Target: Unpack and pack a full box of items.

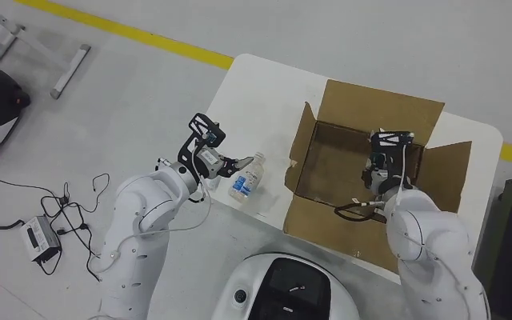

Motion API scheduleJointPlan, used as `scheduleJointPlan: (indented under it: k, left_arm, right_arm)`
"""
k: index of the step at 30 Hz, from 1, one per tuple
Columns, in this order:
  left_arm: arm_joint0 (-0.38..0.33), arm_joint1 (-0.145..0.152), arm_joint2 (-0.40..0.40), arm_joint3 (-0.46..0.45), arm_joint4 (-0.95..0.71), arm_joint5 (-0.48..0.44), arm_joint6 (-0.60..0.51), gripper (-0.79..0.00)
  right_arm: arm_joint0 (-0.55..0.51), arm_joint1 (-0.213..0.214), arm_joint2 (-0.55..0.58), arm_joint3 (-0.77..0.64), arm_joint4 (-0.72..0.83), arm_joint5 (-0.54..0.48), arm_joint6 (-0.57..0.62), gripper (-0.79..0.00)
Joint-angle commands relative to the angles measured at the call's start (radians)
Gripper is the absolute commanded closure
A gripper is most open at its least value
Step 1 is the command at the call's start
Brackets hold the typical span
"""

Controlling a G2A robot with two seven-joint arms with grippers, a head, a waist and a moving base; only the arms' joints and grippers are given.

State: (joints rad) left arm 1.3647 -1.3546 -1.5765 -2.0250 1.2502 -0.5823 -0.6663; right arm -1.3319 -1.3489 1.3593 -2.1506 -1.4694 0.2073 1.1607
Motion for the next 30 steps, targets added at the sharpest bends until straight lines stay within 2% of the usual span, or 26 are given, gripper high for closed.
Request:
scheduleJointPlan:
  k: [1, 10, 18, 24, 26, 30]
  left_arm:
    - [0.0, 0.0, 0.0, 0.0, 0.0, 0.0, 0.0, -0.785]
    - [0.0, 0.0, 0.0, 0.0, 0.0, 0.0, 0.0, -0.785]
    - [0.0, 0.0, 0.0, 0.0, 0.0, 0.0, 0.0, -0.785]
    - [0.0, 0.0, 0.0, 0.0, 0.0, 0.0, 0.0, -0.785]
    - [0.0, 0.0, 0.0, 0.0, 0.0, 0.0, 0.0, -0.785]
    - [0.0, 0.0, 0.0, 0.0, 0.0, 0.0, 0.0, -0.785]
  right_arm:
    - [-0.01, 0.0, 0.005, 0.005, 0.017, -0.005, -0.029, 0.0]
    - [-0.05, 0.005, 0.1, -0.199, 0.046, -0.031, -0.052, 0.0]
    - [-0.003, 0.017, 0.322, -0.199, 0.202, -0.134, -0.085, 0.0]
    - [-0.036, 0.03, 0.529, -0.199, 0.336, -0.203, -0.059, 0.0]
    - [-0.05, 0.033, 0.566, -0.199, 0.362, -0.223, -0.058, 0.0]
    - [-0.05, 0.033, 0.566, -0.199, 0.362, -0.223, -0.058, 0.0]
